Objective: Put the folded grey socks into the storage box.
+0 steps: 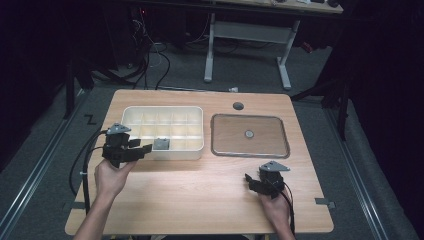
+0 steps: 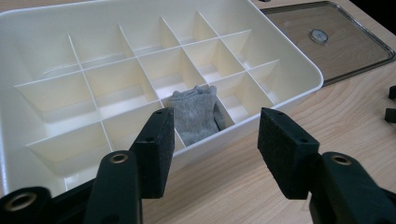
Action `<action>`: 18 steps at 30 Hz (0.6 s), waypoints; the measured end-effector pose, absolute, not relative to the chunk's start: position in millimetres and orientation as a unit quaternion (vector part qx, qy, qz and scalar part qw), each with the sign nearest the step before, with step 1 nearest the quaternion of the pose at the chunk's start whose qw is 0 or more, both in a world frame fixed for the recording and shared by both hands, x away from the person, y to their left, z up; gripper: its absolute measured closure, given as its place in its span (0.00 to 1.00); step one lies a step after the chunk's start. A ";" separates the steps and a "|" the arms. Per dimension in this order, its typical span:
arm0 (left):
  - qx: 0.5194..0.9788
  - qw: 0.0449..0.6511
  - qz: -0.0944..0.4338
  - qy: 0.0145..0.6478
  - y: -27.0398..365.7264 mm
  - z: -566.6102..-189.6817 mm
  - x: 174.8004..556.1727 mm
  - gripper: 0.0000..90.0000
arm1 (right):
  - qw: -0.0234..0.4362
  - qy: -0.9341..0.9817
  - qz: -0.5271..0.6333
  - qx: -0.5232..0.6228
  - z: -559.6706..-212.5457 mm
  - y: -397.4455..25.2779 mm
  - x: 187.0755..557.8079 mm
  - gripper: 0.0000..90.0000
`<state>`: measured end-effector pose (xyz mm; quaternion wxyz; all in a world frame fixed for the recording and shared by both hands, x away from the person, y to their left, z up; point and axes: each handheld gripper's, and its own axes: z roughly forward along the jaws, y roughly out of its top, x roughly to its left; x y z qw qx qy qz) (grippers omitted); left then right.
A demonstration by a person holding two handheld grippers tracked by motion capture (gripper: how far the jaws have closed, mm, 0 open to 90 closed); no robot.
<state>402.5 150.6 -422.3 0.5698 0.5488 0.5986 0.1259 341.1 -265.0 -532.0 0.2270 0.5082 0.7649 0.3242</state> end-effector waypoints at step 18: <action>0.534 0.593 0.098 0.594 148.4 -426.1 377.5 0.47 | 0.227 0.765 0.324 0.508 -532.0 -265.0 341.1 0.40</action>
